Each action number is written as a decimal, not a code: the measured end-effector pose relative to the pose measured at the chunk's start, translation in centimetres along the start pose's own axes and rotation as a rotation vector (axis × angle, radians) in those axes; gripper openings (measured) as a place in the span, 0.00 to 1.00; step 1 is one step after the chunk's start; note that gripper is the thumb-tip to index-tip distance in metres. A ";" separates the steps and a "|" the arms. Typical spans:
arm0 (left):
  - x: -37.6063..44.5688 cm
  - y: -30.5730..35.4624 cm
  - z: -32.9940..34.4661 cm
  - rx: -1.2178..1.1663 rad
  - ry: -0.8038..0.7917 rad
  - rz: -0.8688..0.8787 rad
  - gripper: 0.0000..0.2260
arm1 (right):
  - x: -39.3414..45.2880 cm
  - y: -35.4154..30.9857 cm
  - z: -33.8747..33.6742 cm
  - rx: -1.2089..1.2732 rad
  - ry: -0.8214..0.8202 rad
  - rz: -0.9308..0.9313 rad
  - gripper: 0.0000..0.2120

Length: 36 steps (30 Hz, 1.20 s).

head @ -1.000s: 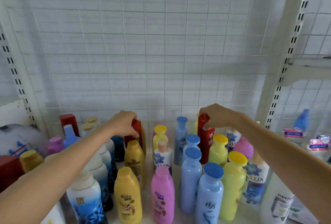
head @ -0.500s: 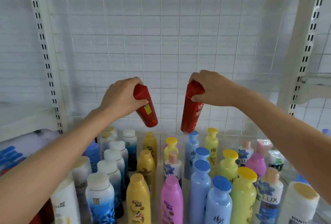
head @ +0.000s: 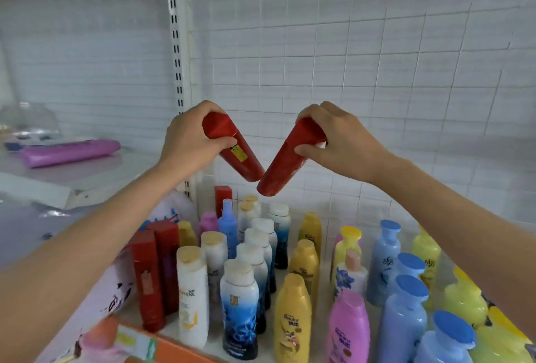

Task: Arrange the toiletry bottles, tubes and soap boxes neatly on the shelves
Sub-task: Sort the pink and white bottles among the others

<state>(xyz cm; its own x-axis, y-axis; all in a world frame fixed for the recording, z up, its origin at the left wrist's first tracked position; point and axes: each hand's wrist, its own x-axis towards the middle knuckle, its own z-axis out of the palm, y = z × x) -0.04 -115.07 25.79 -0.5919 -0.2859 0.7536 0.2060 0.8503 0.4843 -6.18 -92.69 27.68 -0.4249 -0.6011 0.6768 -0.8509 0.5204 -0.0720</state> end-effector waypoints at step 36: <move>1.3 -14.9 -6.0 0.008 -0.034 -0.110 0.17 | 13.7 -1.2 26.3 -0.005 -0.617 0.242 0.23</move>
<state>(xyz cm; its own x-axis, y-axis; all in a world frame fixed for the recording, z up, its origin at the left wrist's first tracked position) 0.79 -130.80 22.21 -0.6363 -0.3627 0.6808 0.1326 0.8180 0.5597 -19.11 -117.46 17.78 -0.7043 -0.7031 0.0977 -0.7082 0.6866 -0.1645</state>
